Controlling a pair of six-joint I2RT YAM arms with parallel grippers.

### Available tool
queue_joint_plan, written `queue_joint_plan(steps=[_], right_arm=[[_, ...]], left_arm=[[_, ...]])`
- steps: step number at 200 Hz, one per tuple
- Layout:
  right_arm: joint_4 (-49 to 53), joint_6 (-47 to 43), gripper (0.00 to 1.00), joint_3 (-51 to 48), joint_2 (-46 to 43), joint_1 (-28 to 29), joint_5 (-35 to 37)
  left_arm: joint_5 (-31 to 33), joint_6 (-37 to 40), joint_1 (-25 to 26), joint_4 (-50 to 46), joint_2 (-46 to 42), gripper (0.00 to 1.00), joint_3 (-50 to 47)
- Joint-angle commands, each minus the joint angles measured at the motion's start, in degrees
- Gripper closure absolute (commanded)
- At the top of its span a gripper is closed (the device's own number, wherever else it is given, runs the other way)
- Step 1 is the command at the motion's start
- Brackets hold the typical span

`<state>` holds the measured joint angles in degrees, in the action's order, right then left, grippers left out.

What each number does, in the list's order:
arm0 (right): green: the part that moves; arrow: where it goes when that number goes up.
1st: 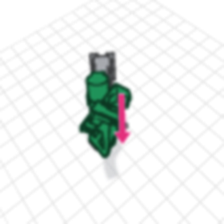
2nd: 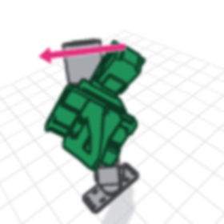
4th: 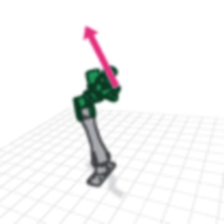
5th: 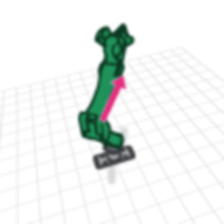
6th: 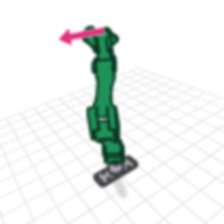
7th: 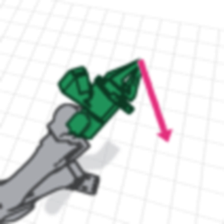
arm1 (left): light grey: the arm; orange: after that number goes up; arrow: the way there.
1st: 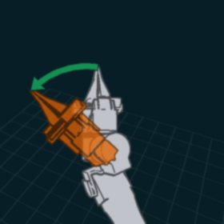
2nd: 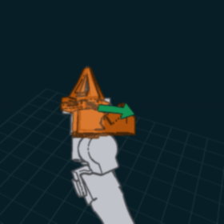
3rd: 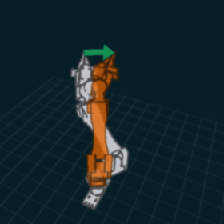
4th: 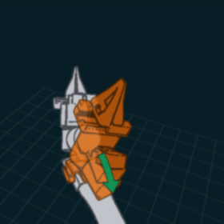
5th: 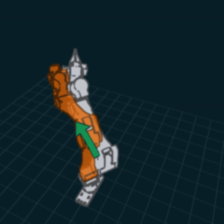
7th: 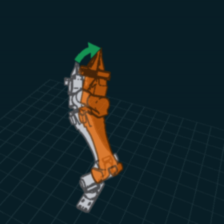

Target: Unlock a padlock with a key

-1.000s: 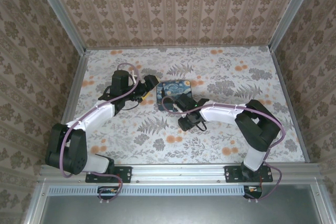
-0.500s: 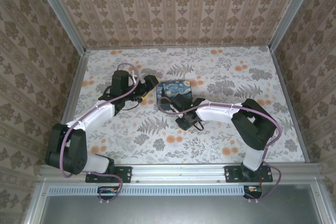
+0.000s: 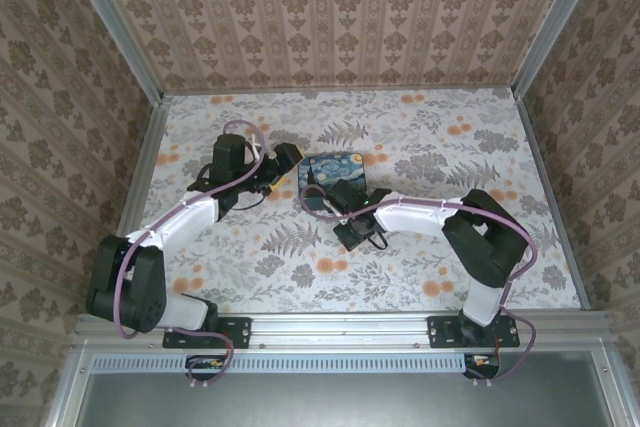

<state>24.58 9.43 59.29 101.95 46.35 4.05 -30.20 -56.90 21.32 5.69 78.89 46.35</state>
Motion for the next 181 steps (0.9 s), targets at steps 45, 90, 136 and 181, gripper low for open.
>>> queue_joint_plan(steps=[45,90,136,181], right_arm=[[-3.75,4.33,1.0,-4.19,-4.73,0.92,-4.59],[-2.94,4.98,1.0,-4.61,-7.61,0.9,-3.73],[-1.93,5.58,1.0,-3.62,-11.22,0.87,-2.64],[0.07,7.3,1.0,1.0,-14.03,0.34,-2.14]], left_arm=[[-0.76,0.76,-0.24,0.37,-1.2,0.02,-0.95],[-0.82,0.76,-0.23,0.38,-1.3,0.02,-1.08],[-1.26,0.48,-0.05,0.73,-1.24,0.02,-1.0],[-2.22,-1.37,0.09,2.75,-1.12,0.02,-1.05]])
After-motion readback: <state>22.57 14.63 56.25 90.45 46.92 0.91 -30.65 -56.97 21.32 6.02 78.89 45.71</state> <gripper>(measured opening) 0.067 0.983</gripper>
